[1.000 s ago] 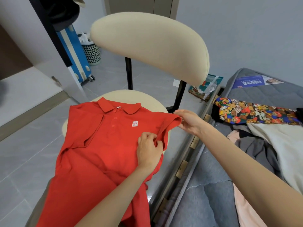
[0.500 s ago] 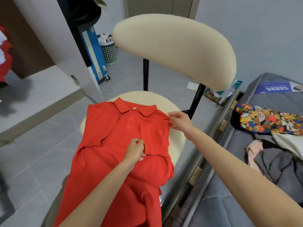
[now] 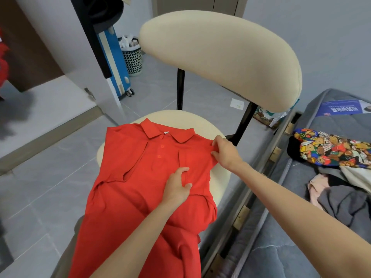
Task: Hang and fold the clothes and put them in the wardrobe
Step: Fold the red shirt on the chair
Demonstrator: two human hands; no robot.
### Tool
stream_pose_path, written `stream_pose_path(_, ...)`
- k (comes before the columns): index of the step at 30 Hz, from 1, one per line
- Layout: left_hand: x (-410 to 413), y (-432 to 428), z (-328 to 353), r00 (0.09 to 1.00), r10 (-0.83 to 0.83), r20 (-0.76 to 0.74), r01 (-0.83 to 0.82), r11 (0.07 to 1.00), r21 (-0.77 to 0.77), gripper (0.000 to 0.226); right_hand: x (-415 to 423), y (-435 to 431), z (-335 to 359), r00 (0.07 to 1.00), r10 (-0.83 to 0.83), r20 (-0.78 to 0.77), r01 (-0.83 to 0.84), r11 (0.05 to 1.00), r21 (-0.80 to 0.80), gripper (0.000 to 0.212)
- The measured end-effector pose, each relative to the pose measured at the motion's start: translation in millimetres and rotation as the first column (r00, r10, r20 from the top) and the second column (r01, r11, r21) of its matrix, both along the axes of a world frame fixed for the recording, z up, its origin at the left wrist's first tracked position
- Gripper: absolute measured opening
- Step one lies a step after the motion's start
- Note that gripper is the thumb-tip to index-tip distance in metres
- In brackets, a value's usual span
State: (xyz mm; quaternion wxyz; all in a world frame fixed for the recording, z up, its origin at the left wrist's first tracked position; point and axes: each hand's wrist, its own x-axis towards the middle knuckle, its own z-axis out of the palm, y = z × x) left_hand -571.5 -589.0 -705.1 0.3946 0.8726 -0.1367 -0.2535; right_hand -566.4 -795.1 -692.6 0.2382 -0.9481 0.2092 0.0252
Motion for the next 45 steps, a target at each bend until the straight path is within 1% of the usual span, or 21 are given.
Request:
stream_pose_path(2,3.1,-0.4,-0.8,1.0,-0.026,0.012,0.025,0.997,0.07,0.05,-2.6,3.8,2.5,1.0,-0.004,-0.018,0.003,1.0,-0.03,0.024)
stream_pose_path(5,5.7,3.2,0.9,0.995,-0.092,0.047,0.081,0.977,0.199,0.048,-7.7,15.1,-0.8,0.994,-0.014,-0.106,-0.007,0.981,-0.196,0.035)
stream_pose_path(7,11.3,10.0,3.7,0.992,-0.086,0.095,0.064,0.975,0.215,0.045,-11.2,20.1,-4.2,0.997,0.024,-0.073,-0.042,0.966,-0.254,0.037)
stream_pose_path(10,24.9,20.9,6.9,0.992,-0.024,0.125,0.001,0.983,0.182,0.042,-13.0,24.7,-7.0,0.991,0.13,-0.04,-0.134,0.981,-0.139,0.041)
stream_pose_path(13,29.9,19.1,6.6,1.0,-0.025,0.018,0.021,0.971,0.236,0.052,-6.1,29.0,-11.4,0.979,0.177,-0.102,-0.184,0.981,-0.066,0.05)
stream_pose_path(15,25.1,10.9,4.8,0.997,-0.057,-0.058,0.072,0.943,0.325,0.062,-0.4,31.6,-13.5,0.985,0.121,-0.124,-0.118,0.992,0.035,0.049)
stream_pose_path(16,21.5,7.1,3.5,0.995,-0.079,-0.065,0.098,0.921,0.377,0.064,2.1,32.4,-14.0,0.989,0.077,-0.123,-0.07,0.995,0.065,0.045)
stream_pose_path(18,15.4,3.2,0.2,0.995,-0.099,-0.033,0.104,0.894,0.437,0.059,6.0,32.3,-13.7,0.996,-0.002,-0.091,0.008,0.998,0.067,0.033)
stream_pose_path(20,14.7,3.8,-1.2,0.997,-0.077,-0.004,0.072,0.91,0.408,0.05,10.4,31.5,-10.0,1.0,-0.03,0.006,0.029,0.998,0.05,0.023)
stream_pose_path(23,19.8,10.0,1.5,0.997,-0.033,-0.066,0.047,0.976,0.214,0.037,17.0,32.2,-0.3,0.98,-0.043,0.192,0.044,0.999,0.001,0.018)
stream_pose_path(24,21.6,12.5,3.5,0.996,-0.018,-0.083,0.032,0.985,0.17,0.041,18.7,34.1,2.1,0.97,-0.053,0.239,0.058,0.998,-0.015,0.017)
stream_pose_path(26,24.7,16.7,5.9,0.998,-0.012,-0.054,0.021,0.985,0.17,0.045,21.4,38.6,3.0,0.954,-0.094,0.283,0.091,0.996,0.024,0.016)
stream_pose_path(28,26.8,19.4,7.1,1.0,-0.025,-0.011,0.027,0.979,0.204,0.036,23.0,42.6,-0.7,0.976,-0.095,0.198,0.079,0.993,0.087,0.02)
stream_pose_path(30,29.4,23.7,7.3,1.0,-0.013,0.02,0.009,0.98,0.198,0.022,23.2,45.4,-4.4,0.999,-0.026,0.047,0.021,0.994,0.105,0.031)
stream_pose_path(31,31.8,26.8,7.6,0.999,-0.003,0.039,-0.004,0.985,0.174,0.02,23.5,46.2,-4.4,1.0,0.001,-0.003,0.0,0.994,0.114,0.037)
stream_pose_path(33,39.7,33.7,9.9,0.993,0.006,0.116,-0.019,0.994,0.11,0.02,25.1,48.1,-2.8,0.999,0.011,-0.04,-0.006,0.992,0.123,0.047)
stream_pose_path(35,53.3,41.5,12.9,0.967,0.011,0.253,-0.035,0.995,0.089,0.02,27.7,49.5,-2.5,0.999,-0.004,-0.041,0.007,0.997,0.083,0.056)
stream_pose_path(37,72.4,50.7,15.7,0.922,-0.006,0.388,-0.06,0.986,0.158,0.028,31.3,49.5,-5.0,1.0,-0.001,-0.028,0.002,1.0,0.021,0.065)
stream_pose_path(39,94.6,60.4,17.8,0.899,-0.05,0.436,-0.055,0.973,0.226,0.041,36.1,48.6,-8.8,0.998,0.013,-0.058,-0.015,0.999,-0.034,0.077)
stream_pose_path(42,131.2,72.7,18.5,0.894,-0.155,0.42,0.016,0.949,0.316,0.055,46.3,49.3,-13.2,0.988,-0.006,-0.155,-0.007,0.996,-0.084,0.092)
stream_pose_path(45,166.5,78.8,13.8,0.9,-0.245,0.361,0.069,0.897,0.437,0.069,57.5,51.6,-15.2,0.98,-0.055,-0.189,0.043,0.997,-0.069,0.103)
